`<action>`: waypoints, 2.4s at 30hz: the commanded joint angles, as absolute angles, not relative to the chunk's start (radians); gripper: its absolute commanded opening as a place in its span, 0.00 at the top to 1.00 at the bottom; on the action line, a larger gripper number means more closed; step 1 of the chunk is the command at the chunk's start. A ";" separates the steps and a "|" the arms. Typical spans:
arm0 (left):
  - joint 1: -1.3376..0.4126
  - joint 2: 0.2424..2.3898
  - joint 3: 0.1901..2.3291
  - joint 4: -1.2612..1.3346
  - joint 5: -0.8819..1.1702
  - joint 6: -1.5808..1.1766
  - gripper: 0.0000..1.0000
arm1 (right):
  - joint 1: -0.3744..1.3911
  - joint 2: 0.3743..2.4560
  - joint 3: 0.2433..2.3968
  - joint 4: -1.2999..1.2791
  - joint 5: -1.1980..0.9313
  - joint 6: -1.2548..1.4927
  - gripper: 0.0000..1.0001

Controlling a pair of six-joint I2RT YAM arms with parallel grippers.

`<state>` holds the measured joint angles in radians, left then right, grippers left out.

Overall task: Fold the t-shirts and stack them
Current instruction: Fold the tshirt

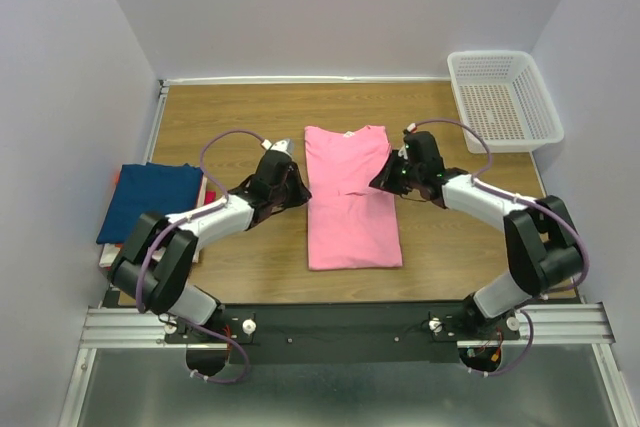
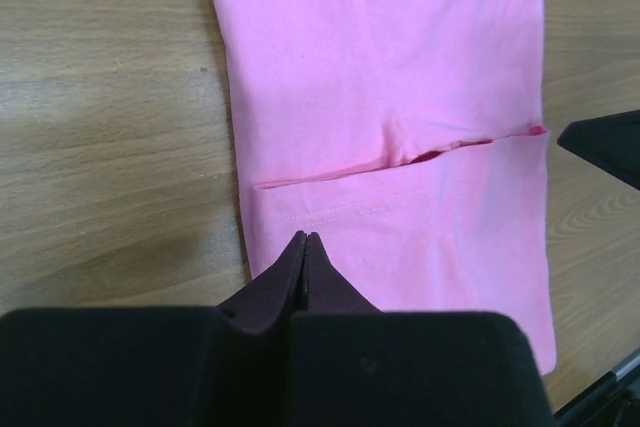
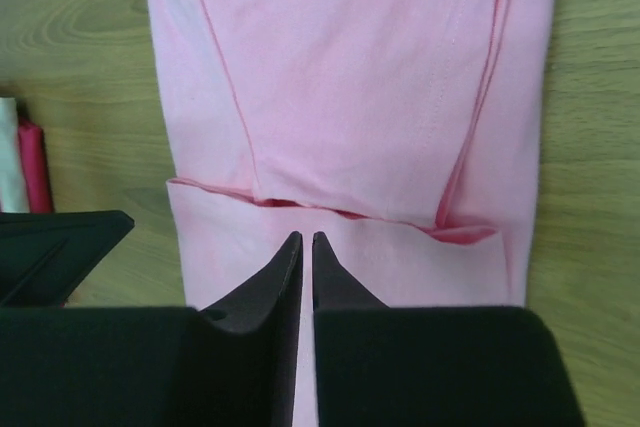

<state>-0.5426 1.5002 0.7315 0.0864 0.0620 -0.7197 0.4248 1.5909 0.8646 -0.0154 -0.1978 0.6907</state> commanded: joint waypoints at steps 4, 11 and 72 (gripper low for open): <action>-0.538 1.336 0.678 0.049 0.162 -0.733 0.68 | 0.410 1.418 0.815 -0.175 -0.164 0.658 0.80; -0.563 1.103 0.490 -0.030 0.189 -0.821 0.48 | 0.410 1.243 0.674 -0.285 -0.273 0.689 0.57; -0.779 1.141 0.272 0.106 0.213 -0.997 0.70 | 0.410 1.045 0.348 -0.333 -0.293 0.828 0.77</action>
